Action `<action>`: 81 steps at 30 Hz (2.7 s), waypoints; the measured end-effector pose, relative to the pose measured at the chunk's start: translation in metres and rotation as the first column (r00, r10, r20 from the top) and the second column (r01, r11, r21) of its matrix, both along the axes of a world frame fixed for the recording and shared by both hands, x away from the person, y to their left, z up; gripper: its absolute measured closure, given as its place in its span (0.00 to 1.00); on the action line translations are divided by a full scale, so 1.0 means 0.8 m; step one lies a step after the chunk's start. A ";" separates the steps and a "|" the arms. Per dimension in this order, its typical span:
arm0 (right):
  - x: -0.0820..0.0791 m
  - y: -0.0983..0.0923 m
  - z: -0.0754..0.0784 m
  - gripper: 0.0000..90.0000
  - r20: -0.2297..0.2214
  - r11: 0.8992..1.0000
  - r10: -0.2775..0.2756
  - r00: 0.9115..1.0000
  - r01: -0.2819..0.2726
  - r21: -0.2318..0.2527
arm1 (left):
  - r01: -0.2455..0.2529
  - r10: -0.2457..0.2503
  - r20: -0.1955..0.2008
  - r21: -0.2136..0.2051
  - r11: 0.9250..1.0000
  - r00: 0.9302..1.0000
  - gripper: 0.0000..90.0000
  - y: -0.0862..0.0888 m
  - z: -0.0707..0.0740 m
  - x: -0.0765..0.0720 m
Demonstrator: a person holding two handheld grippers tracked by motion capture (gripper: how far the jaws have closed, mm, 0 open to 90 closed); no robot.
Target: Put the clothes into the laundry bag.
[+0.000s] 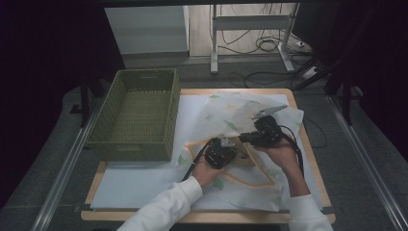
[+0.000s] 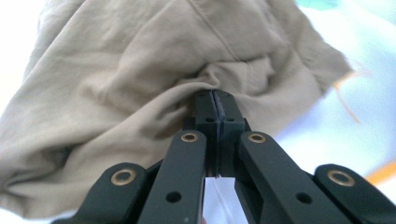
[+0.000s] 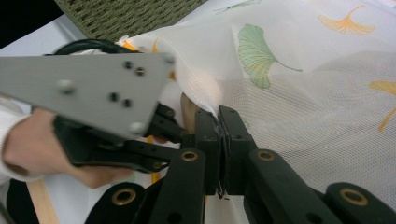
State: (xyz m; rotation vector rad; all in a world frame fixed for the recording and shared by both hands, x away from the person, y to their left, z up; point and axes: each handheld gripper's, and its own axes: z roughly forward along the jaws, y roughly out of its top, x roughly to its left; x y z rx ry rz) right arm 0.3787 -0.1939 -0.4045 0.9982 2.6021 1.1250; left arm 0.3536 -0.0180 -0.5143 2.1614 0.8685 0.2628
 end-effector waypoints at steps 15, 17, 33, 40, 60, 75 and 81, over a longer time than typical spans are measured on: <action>0.002 0.007 -0.009 0.96 -0.024 1.000 0.018 1.000 -0.018 -0.014 | 0.059 -0.061 -0.028 -0.063 0.996 0.998 1.00 0.058 0.014 -0.042; 0.001 0.008 -0.010 0.96 -0.027 1.000 0.019 0.999 -0.019 -0.016 | 0.054 -0.055 -0.017 -0.078 0.996 0.998 1.00 0.070 0.014 -0.048; 0.002 0.012 -0.023 0.96 -0.051 0.999 0.027 0.998 -0.029 -0.036 | 0.035 -0.039 -0.035 -0.106 0.994 0.999 1.00 0.137 0.020 -0.075; 0.001 0.013 -0.025 0.96 -0.054 0.999 0.032 0.998 -0.033 -0.033 | 0.011 -0.012 -0.022 -0.078 0.997 1.000 0.94 0.167 0.014 -0.093; -0.004 0.023 -0.052 0.95 -0.095 0.995 0.067 0.993 -0.074 -0.064 | -0.055 0.053 -0.048 -0.060 0.997 0.997 0.43 0.217 0.007 -0.123; -0.022 0.032 -0.071 0.95 -0.114 0.988 0.077 0.990 -0.091 -0.126 | -0.041 0.039 -0.056 -0.019 0.999 0.998 0.41 0.218 -0.003 -0.126; -0.026 0.038 -0.083 0.94 -0.133 0.983 0.087 0.987 -0.106 -0.149 | -0.046 0.045 -0.057 -0.016 0.999 0.997 0.41 0.219 -0.004 -0.124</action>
